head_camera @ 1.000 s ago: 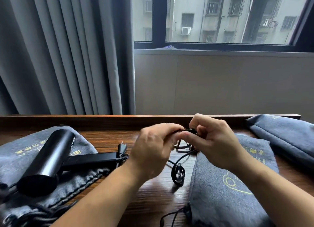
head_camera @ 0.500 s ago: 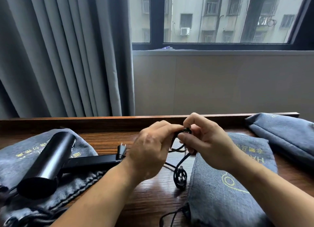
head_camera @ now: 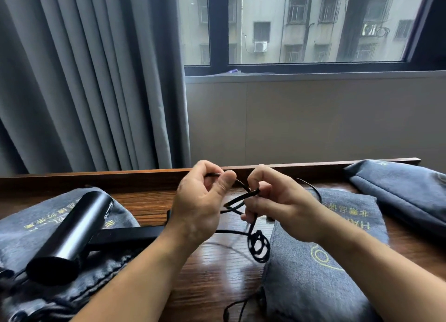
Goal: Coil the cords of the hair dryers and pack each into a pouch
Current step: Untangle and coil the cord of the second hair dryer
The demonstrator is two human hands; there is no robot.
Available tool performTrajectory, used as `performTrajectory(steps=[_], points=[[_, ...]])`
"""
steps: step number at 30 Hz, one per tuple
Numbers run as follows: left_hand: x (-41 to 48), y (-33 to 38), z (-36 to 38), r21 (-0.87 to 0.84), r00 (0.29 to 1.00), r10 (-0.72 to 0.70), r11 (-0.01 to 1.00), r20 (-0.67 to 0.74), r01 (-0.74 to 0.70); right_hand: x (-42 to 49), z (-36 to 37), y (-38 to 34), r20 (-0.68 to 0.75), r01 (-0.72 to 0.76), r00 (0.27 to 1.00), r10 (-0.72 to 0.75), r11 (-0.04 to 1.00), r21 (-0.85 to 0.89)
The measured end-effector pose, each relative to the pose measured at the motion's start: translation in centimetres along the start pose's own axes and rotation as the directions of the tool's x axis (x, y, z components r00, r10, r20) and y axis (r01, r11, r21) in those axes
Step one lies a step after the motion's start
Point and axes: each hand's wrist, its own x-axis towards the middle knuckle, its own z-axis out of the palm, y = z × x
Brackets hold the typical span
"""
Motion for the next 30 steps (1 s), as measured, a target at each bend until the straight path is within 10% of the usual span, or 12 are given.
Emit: performTrajectory(steps=[7,12,17,23,27,30], points=[[1.9,-0.9,-1.4,-0.105,0.93,-0.14,0.988,-0.339,0.111,0.6,0.6,0.9,-0.012,-0.047,0.999,0.047,0.999,0.018],[2.4,-0.4,-3.1,0.51,0.995,-0.005,0.858,-0.099,0.055,1.2,-0.1,0.7,0.005,-0.139,0.99,0.139,0.99,0.004],[2.6,1.2,-3.7,0.748,0.946,-0.08,0.635,0.314,-0.195,2.6,-0.4,-0.2,0.049,-0.184,0.982,0.182,0.982,0.048],[3.4,2.4,-5.7,0.842,0.97,-0.081,0.516,0.23,-0.157,3.4,-0.3,-1.7,0.069,-0.12,0.99,0.121,0.993,-0.013],[3.6,2.0,-7.2,0.819,0.971,-0.15,0.569,0.188,-0.07,3.7,-0.4,-1.1,0.014,-0.09,0.996,0.092,0.99,-0.105],[3.1,1.4,-7.4,0.671,0.929,-0.326,0.73,0.172,0.132,3.9,-0.1,-0.4,-0.012,0.021,0.999,-0.031,0.87,-0.492]])
